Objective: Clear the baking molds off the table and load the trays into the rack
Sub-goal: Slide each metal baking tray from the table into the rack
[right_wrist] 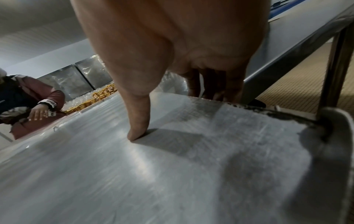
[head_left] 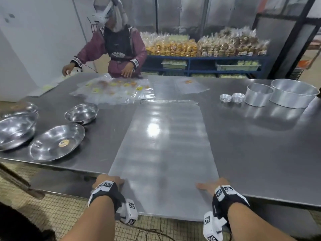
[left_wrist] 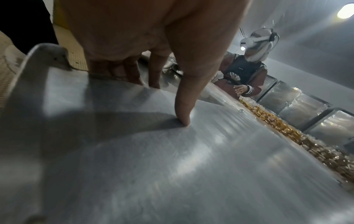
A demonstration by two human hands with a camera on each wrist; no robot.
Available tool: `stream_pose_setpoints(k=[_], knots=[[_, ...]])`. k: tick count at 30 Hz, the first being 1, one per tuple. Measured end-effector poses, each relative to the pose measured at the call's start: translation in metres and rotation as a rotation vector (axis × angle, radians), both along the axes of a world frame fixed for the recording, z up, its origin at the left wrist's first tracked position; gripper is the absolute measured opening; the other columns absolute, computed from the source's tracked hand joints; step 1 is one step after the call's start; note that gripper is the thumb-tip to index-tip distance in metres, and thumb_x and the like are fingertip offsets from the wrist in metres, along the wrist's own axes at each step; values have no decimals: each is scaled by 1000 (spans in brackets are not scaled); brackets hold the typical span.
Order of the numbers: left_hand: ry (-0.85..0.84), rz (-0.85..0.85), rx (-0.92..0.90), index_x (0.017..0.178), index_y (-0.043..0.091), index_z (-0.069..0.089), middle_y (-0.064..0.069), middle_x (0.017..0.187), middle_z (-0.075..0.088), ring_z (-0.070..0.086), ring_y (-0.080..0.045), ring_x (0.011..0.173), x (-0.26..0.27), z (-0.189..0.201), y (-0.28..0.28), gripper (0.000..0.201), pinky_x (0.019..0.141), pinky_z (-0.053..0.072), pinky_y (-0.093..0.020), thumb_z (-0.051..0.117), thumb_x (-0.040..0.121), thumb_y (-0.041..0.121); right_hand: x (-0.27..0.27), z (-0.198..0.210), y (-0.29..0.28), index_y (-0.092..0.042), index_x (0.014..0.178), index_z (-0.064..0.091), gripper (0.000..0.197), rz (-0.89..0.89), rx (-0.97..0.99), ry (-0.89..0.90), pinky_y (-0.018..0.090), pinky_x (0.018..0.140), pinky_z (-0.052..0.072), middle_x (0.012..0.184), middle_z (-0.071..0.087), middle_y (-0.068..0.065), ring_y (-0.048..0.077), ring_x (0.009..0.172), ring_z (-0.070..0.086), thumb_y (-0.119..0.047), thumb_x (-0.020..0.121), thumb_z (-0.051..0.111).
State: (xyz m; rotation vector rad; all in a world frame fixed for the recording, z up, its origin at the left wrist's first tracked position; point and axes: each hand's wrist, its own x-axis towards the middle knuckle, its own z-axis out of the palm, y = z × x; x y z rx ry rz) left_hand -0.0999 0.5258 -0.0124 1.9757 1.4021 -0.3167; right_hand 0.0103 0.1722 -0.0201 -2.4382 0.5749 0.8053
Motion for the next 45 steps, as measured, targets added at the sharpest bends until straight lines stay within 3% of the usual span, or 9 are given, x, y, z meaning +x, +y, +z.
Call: stream_pose_setpoints(k=[3,7,12,17,25,28,37,42,45], knots=[[-14,-35,-27,119,1,68,-17,124,66,62,-33,116,4,-9,17,59,95,53,-37,85,72,33,-5,-3,18,-7,135,53,106,-33,-114,-24,41,102,46,135,54,14,33,124,52,-70,53,78],[76,-70,-22,105,8,70,-15,111,69,63,-34,101,7,-16,30,87,90,53,-37,90,30,46,-5,-17,29,-10,144,41,130,-82,-237,21,50,110,34,146,38,19,40,137,30,-77,36,73],[87,-168,-12,86,8,67,-14,106,70,67,-29,94,17,-4,25,31,82,53,-27,80,77,35,-11,-17,30,-5,146,35,125,-157,-164,-33,47,103,45,144,33,22,41,130,42,-69,48,78],[92,-209,35,87,10,57,-7,91,58,55,-26,83,20,7,16,38,74,47,-27,79,78,41,-14,-4,21,2,142,32,98,-212,-127,-79,38,95,47,141,36,24,36,127,47,-56,76,75],[107,-317,-93,131,13,60,-6,126,63,65,-15,112,8,6,35,55,91,51,-23,67,86,45,-20,9,-14,-23,130,61,96,18,-29,163,31,103,46,131,63,1,20,119,60,-76,52,78],[69,-369,-183,107,12,74,-7,94,73,73,-16,79,1,-1,38,55,76,60,-28,90,63,40,-22,-6,-20,-18,121,68,97,47,25,137,32,100,48,124,67,4,22,113,64,-77,44,80],[187,-298,-103,99,7,62,-6,95,65,65,-25,86,-7,-13,42,54,74,51,-30,85,65,43,-36,-9,-33,-5,111,64,70,-86,68,105,30,83,49,112,67,12,26,89,62,-57,67,80],[-22,-214,-168,96,8,71,-10,90,72,70,-32,81,0,-33,39,58,77,58,-38,84,61,53,-35,-38,-34,-2,98,72,97,-221,192,10,34,77,58,87,75,6,23,76,71,-59,22,92],[9,-104,-176,91,-3,67,-16,85,69,66,-34,78,0,-45,33,55,72,53,-35,88,68,42,-53,-32,-20,-6,77,62,35,-329,219,-64,28,63,45,77,66,6,14,60,58,-31,69,84]])
